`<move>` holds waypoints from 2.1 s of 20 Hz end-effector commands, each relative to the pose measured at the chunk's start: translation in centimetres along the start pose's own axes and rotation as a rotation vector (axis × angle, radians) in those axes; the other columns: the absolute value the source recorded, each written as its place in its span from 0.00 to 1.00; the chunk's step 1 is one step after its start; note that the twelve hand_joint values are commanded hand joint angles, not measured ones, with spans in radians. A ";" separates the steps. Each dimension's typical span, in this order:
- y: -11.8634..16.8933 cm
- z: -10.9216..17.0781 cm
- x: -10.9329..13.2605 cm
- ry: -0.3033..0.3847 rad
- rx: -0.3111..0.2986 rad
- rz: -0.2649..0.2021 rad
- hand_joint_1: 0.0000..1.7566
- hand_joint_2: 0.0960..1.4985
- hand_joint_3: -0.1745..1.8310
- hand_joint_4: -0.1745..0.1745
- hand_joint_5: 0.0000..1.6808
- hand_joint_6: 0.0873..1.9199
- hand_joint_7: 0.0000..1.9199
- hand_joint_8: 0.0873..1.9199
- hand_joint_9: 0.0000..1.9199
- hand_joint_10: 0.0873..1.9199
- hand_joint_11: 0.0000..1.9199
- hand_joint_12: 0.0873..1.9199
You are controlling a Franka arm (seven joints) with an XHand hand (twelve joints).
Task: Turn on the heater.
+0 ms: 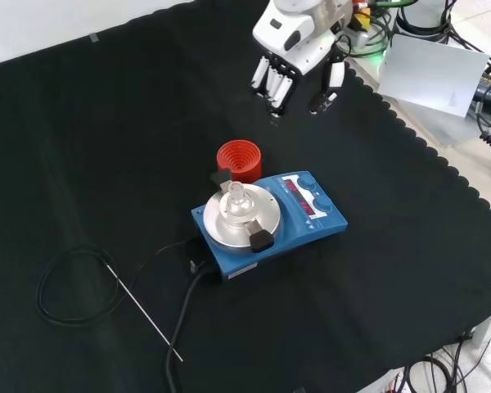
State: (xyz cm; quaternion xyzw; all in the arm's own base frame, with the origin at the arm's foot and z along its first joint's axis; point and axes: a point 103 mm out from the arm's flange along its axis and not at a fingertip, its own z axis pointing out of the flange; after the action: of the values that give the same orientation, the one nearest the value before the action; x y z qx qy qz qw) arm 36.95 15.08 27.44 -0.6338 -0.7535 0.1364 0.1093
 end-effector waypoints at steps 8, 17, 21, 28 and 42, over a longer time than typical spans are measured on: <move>-1.5 4.7 2.0 0.075 0.092 -0.024 0.68 0.46 0.47 0.11 0.36 0.35 0.70 0.63 0.74 0.59 0.65 0.50; -0.7 7.7 3.5 0.093 0.195 -0.060 0.78 0.47 0.53 0.25 0.22 0.42 0.76 0.77 0.80 0.72 0.60 0.67; -0.3 8.9 3.6 0.095 0.230 -0.067 0.79 0.46 0.54 0.27 0.19 0.42 0.76 0.77 0.80 0.73 0.59 0.68; 0.4 10.3 4.2 0.077 0.292 -0.077 0.79 0.46 0.56 0.30 0.16 0.41 0.77 0.78 0.81 0.74 0.59 0.68; 1.3 11.4 5.6 0.062 0.372 -0.089 0.79 0.45 0.57 0.35 0.14 0.35 0.77 0.78 0.81 0.74 0.59 0.69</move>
State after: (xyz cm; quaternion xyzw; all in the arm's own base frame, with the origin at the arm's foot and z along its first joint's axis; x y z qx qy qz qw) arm 33.59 19.46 16.36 -0.5778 -0.7389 0.2407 0.2493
